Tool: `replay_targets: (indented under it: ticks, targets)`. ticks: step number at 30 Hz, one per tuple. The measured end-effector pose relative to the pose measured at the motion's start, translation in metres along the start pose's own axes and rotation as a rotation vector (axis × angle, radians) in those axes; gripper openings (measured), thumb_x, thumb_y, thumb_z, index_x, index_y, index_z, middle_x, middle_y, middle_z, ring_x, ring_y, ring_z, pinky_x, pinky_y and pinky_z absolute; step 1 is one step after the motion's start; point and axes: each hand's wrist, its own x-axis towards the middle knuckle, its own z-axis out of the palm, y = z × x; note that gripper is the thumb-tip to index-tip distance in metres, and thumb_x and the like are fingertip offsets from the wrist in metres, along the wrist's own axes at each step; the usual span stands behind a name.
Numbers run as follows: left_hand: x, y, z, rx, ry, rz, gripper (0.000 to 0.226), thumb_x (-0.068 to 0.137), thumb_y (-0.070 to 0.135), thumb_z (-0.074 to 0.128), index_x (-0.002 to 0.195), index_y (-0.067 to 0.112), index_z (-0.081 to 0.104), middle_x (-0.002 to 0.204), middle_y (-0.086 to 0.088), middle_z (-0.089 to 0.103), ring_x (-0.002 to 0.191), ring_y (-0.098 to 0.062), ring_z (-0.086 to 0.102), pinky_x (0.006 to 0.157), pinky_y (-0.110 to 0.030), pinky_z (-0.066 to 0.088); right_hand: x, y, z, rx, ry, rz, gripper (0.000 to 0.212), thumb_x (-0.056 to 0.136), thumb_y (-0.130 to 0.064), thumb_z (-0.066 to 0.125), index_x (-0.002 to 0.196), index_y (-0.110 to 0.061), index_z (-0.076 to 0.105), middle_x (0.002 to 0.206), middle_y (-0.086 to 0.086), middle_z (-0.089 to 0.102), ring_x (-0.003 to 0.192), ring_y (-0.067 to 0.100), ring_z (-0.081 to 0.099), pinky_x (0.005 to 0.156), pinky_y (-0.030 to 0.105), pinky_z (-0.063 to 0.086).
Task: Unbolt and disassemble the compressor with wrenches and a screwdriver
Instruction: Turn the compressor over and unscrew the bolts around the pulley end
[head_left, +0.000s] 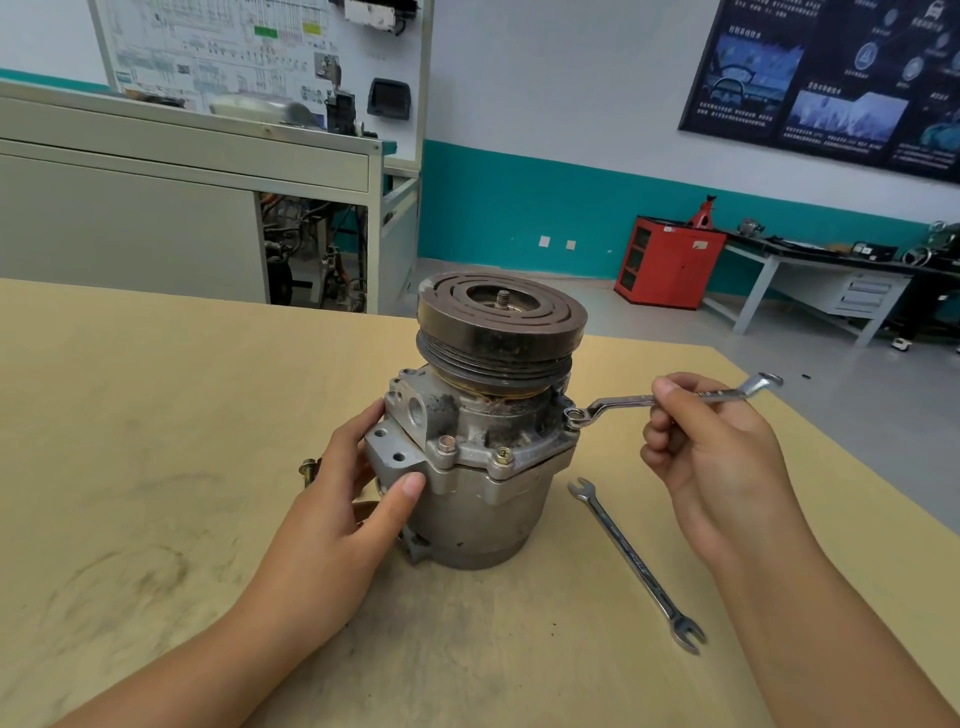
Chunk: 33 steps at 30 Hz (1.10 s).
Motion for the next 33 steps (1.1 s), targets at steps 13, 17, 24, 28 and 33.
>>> replay_targets:
  ticks: [13, 17, 24, 28, 33]
  targets:
    - [-0.001, 0.002, 0.001, -0.015, 0.022, -0.002, 0.064, 0.066, 0.059, 0.052, 0.128, 0.052, 0.035, 0.119, 0.033, 0.057, 0.113, 0.009, 0.054, 0.077, -0.002, 0.043, 0.043, 0.015, 0.038, -0.093, -0.211, 0.081, 0.017, 0.094, -0.015, 0.055, 0.081, -0.01, 0.062, 0.05, -0.006, 0.05, 0.042, 0.005, 0.044, 0.043, 0.018, 0.04]
    - [0.0, 0.001, 0.002, -0.004, 0.019, 0.001, 0.066, 0.069, 0.059, 0.051, 0.131, 0.052, 0.032, 0.119, 0.036, 0.055, 0.114, 0.008, 0.054, 0.078, -0.003, 0.043, 0.047, 0.013, 0.042, -0.042, -0.249, 0.139, 0.021, 0.095, -0.014, 0.052, 0.077, -0.008, 0.062, 0.056, 0.001, 0.045, 0.047, 0.009, 0.039, 0.043, 0.02, 0.037]
    - [-0.001, 0.0, 0.003, -0.006, 0.018, 0.009, 0.069, 0.07, 0.059, 0.051, 0.135, 0.049, 0.031, 0.12, 0.035, 0.056, 0.111, 0.007, 0.056, 0.077, -0.003, 0.042, 0.038, -0.008, 0.037, 0.2, -0.101, 0.114, 0.025, 0.095, -0.017, 0.054, 0.071, -0.014, 0.046, 0.049, -0.005, 0.044, 0.042, 0.005, 0.039, 0.039, 0.015, 0.03]
    - [0.0, 0.0, 0.004, -0.012, 0.025, 0.006, 0.065, 0.069, 0.059, 0.052, 0.131, 0.054, 0.032, 0.118, 0.037, 0.056, 0.107, 0.009, 0.058, 0.074, -0.002, 0.042, 0.019, -0.015, 0.022, 0.136, -0.091, 0.101, 0.024, 0.091, -0.012, 0.057, 0.069, -0.015, 0.046, 0.049, -0.004, 0.044, 0.041, 0.006, 0.04, 0.038, 0.016, 0.034]
    - [-0.001, -0.001, 0.002, -0.003, 0.026, 0.0, 0.067, 0.069, 0.059, 0.051, 0.133, 0.053, 0.032, 0.122, 0.03, 0.057, 0.105, 0.01, 0.058, 0.075, -0.001, 0.042, -0.004, -0.016, 0.01, 0.056, -0.13, 0.062, 0.015, 0.09, -0.021, 0.058, 0.082, -0.01, 0.063, 0.057, 0.001, 0.061, 0.05, 0.008, 0.057, 0.046, 0.018, 0.048]
